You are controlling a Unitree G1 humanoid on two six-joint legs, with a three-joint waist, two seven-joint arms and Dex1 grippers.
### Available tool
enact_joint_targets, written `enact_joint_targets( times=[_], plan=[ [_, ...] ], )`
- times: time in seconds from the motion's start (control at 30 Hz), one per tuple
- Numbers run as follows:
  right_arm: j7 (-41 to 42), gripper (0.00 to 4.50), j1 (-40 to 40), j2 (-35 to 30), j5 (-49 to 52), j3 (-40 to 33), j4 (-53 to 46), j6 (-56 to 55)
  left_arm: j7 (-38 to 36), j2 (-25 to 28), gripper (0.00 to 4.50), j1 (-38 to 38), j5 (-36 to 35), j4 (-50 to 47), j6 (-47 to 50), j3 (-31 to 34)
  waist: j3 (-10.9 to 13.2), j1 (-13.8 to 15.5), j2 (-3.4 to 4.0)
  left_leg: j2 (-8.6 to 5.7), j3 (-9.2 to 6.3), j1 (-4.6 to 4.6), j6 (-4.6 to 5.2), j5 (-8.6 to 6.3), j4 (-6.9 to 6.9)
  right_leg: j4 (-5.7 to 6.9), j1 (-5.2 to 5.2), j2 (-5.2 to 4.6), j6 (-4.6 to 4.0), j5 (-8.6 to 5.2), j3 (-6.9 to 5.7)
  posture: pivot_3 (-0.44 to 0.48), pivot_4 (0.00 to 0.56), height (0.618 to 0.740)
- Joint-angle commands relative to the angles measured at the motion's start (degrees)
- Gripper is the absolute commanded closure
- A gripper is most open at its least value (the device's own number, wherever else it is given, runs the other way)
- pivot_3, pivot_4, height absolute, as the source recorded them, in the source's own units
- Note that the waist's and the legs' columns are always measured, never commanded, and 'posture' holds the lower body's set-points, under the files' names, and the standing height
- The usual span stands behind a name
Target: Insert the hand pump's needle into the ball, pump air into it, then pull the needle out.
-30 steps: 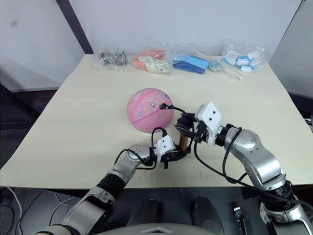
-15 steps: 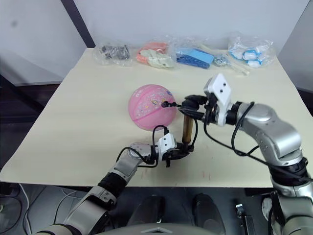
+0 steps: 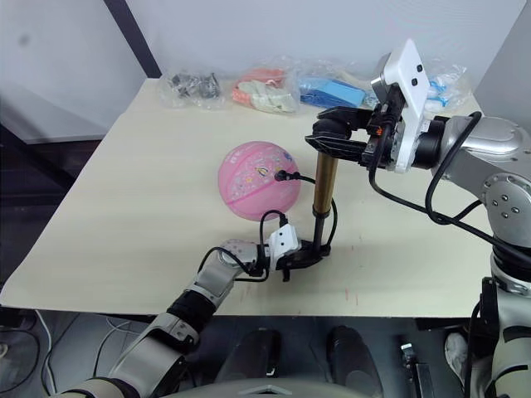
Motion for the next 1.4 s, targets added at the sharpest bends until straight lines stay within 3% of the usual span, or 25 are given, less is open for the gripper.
enact_joint_targets(
  times=[0.03,0.33,0.53,0.67,0.93,1.07,1.4],
  plan=[
    [-1.9,2.85,4.6,2.0,-2.4,0.5,-1.0,-2.9,0.4,1.2,3.43,2.5,2.9,3.4,2.3,-1.7,-0.1,0.0,-0.06,0.00,0.00,0.01,0.00,0.00,0.00,0.00,0.00,0.00,0.00,0.00,0.00,0.000,0.150,0.740],
    [-0.5,2.85,23.8,7.7,-19.2,19.5,6.5,-16.5,0.2,2.1,3.43,3.0,2.7,2.2,2.9,-1.4,-0.7,-0.4,-0.42,0.14,0.02,0.43,0.00,0.00,0.04,0.04,0.37,0.14,0.22,-0.16,-0.03,0.000,0.150,0.740],
    [1.0,2.85,28.1,9.7,-27.6,25.8,11.9,-22.5,0.5,2.3,3.43,3.6,2.6,1.2,3.3,-1.5,-1.1,-0.5,-0.69,0.25,0.00,1.28,0.00,-0.01,-0.23,0.02,0.97,0.23,-0.04,-0.34,0.04,0.000,0.150,0.740],
    [1.4,2.85,25.3,9.6,-24.7,20.1,9.8,-20.9,0.7,2.6,3.43,4.1,2.6,0.7,3.3,-1.5,-1.1,-0.6,-0.66,0.27,-0.03,1.28,0.00,-0.01,-0.24,0.02,0.97,0.24,-0.12,-0.39,0.02,0.000,0.150,0.740],
    [2.4,2.85,8.8,5.5,-9.5,4.0,3.4,-8.9,0.8,2.1,3.43,3.2,2.7,1.9,3.4,-1.7,-0.3,-0.2,-0.22,0.19,-0.04,0.66,-0.01,0.00,-0.21,0.04,0.44,0.18,-0.14,-0.13,0.03,0.000,0.150,0.740],
    [2.5,2.85,2.3,2.2,-3.7,-1.3,2.7,-3.6,0.6,1.9,3.43,2.7,2.7,2.7,3.1,-1.5,-0.2,-0.1,-0.12,0.13,-0.06,0.08,-0.01,0.00,-0.08,0.04,0.01,0.12,-0.18,-0.08,-0.10,0.000,0.150,0.740],
    [-0.4,2.85,-9.2,-3.3,7.7,-9.5,4.0,3.4,0.6,1.8,3.43,2.2,2.8,4.8,1.6,-1.4,0.3,-0.1,0.09,0.03,-0.01,0.00,0.00,0.00,0.01,0.07,-0.02,0.02,-0.08,-0.03,-0.04,0.000,0.150,0.740]
  ],
)
